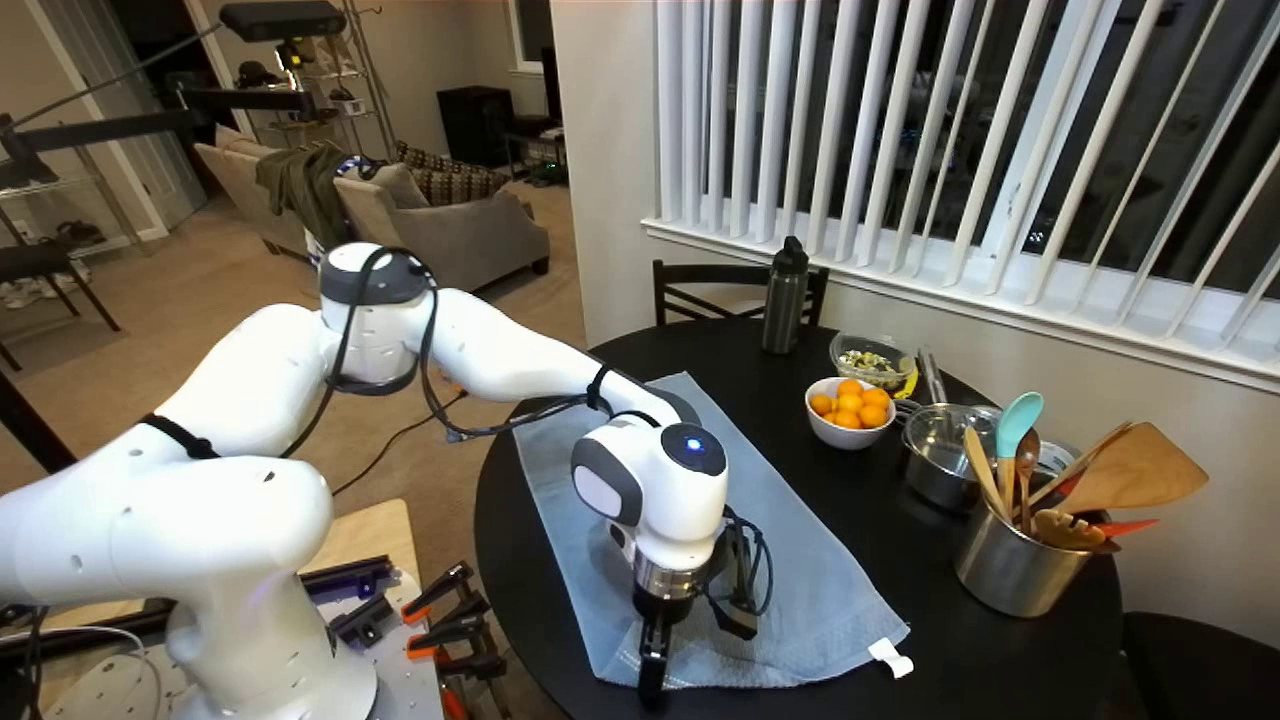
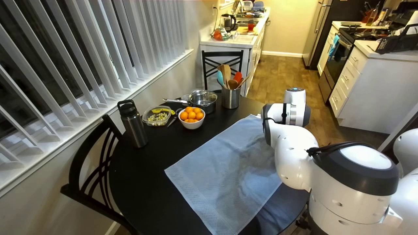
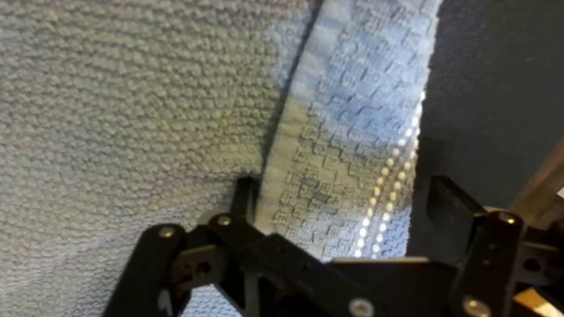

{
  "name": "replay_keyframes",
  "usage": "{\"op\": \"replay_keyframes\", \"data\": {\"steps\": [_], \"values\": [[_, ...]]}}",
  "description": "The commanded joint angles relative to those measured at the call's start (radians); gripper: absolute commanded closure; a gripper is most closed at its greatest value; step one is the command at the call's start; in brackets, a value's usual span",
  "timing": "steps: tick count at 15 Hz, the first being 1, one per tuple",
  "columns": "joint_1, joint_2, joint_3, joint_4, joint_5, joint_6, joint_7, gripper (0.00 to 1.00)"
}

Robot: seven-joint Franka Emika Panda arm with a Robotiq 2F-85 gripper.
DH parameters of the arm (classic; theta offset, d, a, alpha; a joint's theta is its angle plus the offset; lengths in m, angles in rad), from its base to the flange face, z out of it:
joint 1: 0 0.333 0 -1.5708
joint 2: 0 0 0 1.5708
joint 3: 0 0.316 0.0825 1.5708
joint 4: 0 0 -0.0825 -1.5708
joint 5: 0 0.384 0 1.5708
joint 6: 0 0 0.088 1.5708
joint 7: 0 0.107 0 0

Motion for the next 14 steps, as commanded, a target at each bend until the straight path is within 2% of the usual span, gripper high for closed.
{"op": "replay_keyframes", "data": {"steps": [1,10,11,14], "values": [[-0.012,0.0,-0.003,-0.02,-0.015,0.046,0.0,0.0],[-0.034,0.0,0.005,-0.051,-0.025,0.152,0.0,0.0],[-0.012,0.0,0.008,-0.084,-0.02,0.167,0.0,0.0],[-0.023,0.001,0.015,-0.111,-0.022,0.212,0.0,0.0]]}}
